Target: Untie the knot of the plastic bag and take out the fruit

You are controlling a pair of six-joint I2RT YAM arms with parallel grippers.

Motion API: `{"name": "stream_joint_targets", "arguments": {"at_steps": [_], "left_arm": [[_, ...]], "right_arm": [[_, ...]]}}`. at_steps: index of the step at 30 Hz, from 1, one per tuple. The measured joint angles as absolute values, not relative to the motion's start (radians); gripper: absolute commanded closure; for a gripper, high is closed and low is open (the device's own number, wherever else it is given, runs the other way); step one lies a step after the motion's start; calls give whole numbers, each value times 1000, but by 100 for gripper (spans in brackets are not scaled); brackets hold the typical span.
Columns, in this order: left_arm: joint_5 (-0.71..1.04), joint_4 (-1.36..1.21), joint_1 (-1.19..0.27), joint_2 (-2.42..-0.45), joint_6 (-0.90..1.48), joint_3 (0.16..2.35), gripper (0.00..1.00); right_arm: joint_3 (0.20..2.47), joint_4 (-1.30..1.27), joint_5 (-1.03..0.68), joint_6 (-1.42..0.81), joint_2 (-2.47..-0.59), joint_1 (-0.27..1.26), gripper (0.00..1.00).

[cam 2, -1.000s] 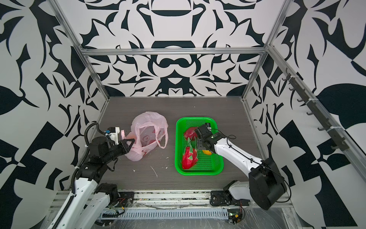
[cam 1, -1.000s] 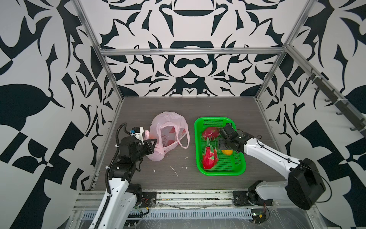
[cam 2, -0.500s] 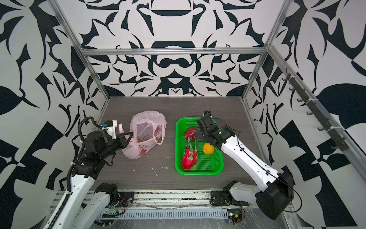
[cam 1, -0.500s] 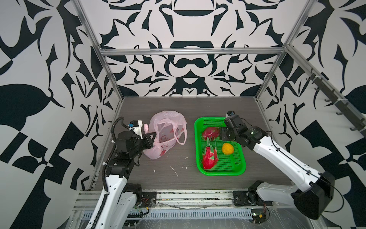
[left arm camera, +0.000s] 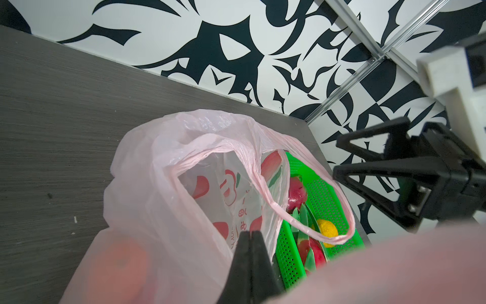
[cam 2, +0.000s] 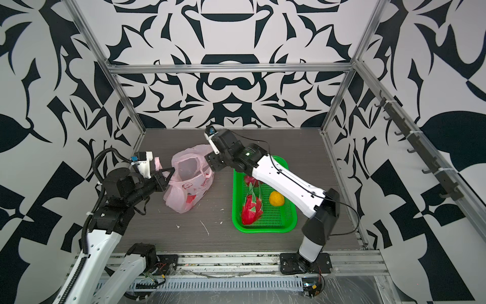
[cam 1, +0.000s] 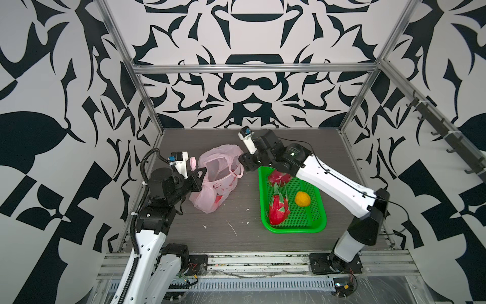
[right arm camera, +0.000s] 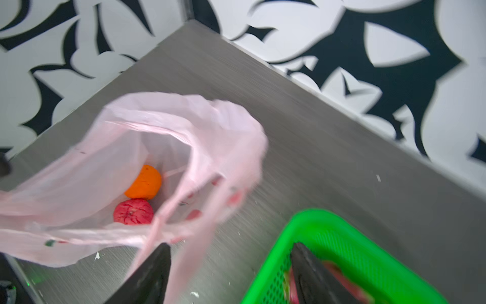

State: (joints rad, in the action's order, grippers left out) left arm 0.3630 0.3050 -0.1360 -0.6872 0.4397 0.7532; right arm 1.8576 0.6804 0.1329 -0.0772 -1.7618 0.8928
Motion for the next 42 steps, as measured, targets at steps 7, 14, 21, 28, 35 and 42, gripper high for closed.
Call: {"name": "stream_joint_targets", "arguments": {"at_steps": [7,14,21,28,35,42], "left_arm": [[364,312,-136,-648,429,737,100],[364,316,-136,-617,434,693,100],[350,309,-136,-601,432,693,100],[286,289,-136,-669,385,728,100],[266,257,-136,-835,310,863,100],[270,236,-126,-928,247,978,100]], "right_arm": [[2171,768,110,118,-2033,947,21],[2301,811,163,243,-2226,959,22],[2325,753,230,263,-2318,949,61],[2314,698,210,182,-2291,915,92],[2125,661,146,80,-2105,899,98],[1922,597,95,-57,-1938,903,100]]}}
